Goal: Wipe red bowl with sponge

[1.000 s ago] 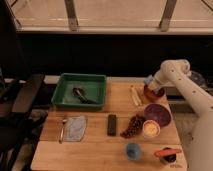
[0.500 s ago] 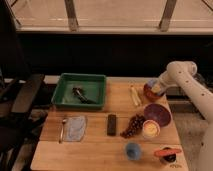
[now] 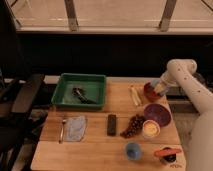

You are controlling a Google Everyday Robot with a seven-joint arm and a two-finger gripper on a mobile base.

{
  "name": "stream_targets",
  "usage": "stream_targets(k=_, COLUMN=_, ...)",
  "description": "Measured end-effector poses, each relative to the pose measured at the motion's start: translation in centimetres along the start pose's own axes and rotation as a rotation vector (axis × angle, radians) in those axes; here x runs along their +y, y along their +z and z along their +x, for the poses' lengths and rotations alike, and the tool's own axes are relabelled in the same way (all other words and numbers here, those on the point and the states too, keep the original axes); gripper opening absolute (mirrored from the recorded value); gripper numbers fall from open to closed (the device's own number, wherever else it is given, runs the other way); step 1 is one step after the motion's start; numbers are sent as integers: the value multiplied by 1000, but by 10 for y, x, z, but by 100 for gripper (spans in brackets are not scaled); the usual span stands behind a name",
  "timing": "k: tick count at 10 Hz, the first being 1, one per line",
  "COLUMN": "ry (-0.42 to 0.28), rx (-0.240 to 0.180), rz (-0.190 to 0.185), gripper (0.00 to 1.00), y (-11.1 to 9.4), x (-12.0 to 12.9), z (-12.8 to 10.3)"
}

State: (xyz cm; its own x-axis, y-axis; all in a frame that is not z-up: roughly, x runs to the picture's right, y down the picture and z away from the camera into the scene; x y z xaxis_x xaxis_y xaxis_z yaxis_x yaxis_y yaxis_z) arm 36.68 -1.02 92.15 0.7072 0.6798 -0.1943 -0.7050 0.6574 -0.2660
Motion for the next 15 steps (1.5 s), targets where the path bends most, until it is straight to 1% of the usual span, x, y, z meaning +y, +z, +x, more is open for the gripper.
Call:
stream_targets(k=1, ry=-5, rx=-8, rz=-1, gripper=0, y=5, x=-5, z=-10)
stream_targets(k=3, ry=-9, rx=-25, rz=-13, gripper=0, y=11, x=-4, z=-19)
stream_targets(k=5, ry=-19, rx=-39, rz=-43, gripper=0, y=19, x=8, z=-30)
stream_targets(k=6, ry=-22, rx=-40, rz=-55, gripper=0, y=21, x=13, z=-30)
stream_targets(k=8, ry=-35, rx=-33, rz=-68, gripper=0, y=19, x=23, z=-24)
stream_targets(k=10, ry=-31, rx=-11, rz=-60, gripper=0, y=14, x=26, z=-11)
stream_targets(k=11, ry=-23, rx=6, rz=-48, gripper=0, y=10, x=22, z=-1)
stream_targets(k=12, ry=-17, rx=15, rz=-41, gripper=0, y=8, x=19, z=4)
stream_targets(k=14, ry=3, rx=32, rz=-32, gripper=0, y=6, x=11, z=12)
stream_targets(k=15, ry=15, rx=37, rz=-35, gripper=0, y=10, x=4, z=12)
